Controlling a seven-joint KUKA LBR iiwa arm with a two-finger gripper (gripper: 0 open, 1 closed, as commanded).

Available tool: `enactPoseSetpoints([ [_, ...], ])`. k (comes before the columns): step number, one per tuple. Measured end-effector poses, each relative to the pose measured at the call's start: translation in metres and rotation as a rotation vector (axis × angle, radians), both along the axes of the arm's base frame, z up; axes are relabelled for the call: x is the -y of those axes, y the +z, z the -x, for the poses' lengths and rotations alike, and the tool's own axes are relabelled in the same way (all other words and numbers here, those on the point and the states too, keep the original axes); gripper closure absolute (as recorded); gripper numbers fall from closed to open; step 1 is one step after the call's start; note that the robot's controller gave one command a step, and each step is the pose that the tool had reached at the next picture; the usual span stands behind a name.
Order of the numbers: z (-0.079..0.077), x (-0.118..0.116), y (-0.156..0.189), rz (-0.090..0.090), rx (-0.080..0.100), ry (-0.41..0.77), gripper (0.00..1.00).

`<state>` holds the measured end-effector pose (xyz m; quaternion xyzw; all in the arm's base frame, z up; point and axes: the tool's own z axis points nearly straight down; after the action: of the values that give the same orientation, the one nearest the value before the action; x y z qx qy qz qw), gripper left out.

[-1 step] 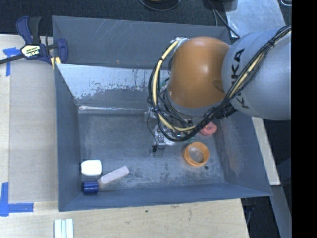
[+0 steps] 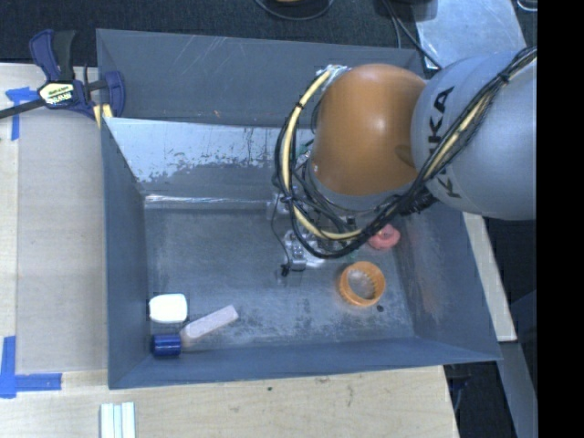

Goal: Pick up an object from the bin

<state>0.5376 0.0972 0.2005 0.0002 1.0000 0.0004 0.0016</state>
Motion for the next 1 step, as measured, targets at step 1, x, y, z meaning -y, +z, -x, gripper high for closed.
enactPoseSetpoints([
  [1,0.0007,0.1016,-0.0351,0.003,-0.009,0.038,0.0],
])
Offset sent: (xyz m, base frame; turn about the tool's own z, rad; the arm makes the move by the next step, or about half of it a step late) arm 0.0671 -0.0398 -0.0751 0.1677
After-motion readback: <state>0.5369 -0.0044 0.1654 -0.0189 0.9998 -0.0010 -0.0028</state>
